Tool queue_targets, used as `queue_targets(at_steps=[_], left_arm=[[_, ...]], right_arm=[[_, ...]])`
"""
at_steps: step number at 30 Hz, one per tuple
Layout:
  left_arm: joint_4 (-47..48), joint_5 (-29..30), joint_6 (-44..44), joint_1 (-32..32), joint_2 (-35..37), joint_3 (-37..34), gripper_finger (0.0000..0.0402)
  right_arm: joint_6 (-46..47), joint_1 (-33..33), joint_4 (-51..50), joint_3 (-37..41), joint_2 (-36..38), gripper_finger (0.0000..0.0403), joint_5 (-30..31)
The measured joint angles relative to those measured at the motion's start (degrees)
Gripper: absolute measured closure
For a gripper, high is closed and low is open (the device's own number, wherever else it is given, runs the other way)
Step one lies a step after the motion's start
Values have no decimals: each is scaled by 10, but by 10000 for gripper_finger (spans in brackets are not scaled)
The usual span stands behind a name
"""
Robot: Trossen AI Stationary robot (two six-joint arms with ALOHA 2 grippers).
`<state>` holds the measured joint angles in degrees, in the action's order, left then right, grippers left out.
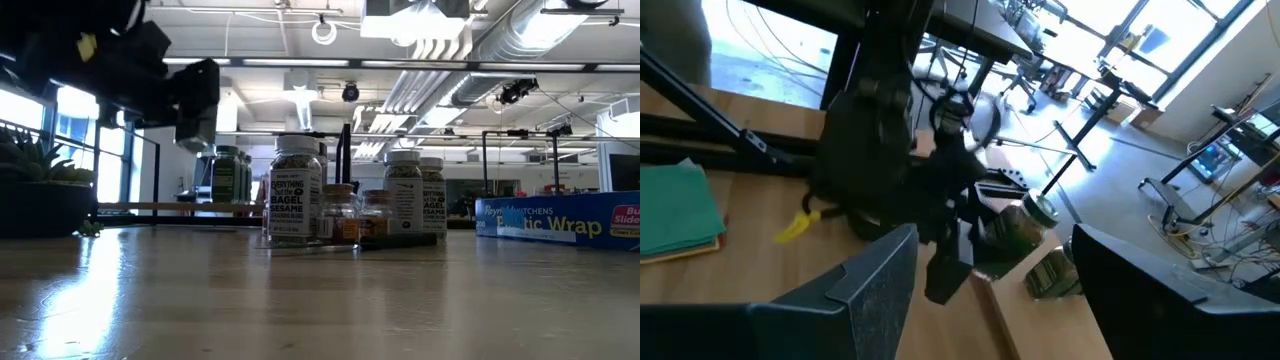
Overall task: Shelf spices
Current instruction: Put the green lid seasoning bottle on the shelf
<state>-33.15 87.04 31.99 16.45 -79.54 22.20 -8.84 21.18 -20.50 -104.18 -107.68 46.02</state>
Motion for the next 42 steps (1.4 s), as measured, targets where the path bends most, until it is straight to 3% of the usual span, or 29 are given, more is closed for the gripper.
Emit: queue_targets(at_steps=[6,16,28,42], left_arm=[[0,20,106,-30,-87,0,214],[-2,21,201,-63,-185,1,214],[-2,21,160,-117,-214,32,214],[-2,6,173,-158,-214,35,204]], right_arm=[[-1,0,0,0,0,142,-11],[-5,-2,-3,0,0,142,-21],[57,-13,-50,0,-1,142,-70],[69,-13,-65,0,-1,142,-72]])
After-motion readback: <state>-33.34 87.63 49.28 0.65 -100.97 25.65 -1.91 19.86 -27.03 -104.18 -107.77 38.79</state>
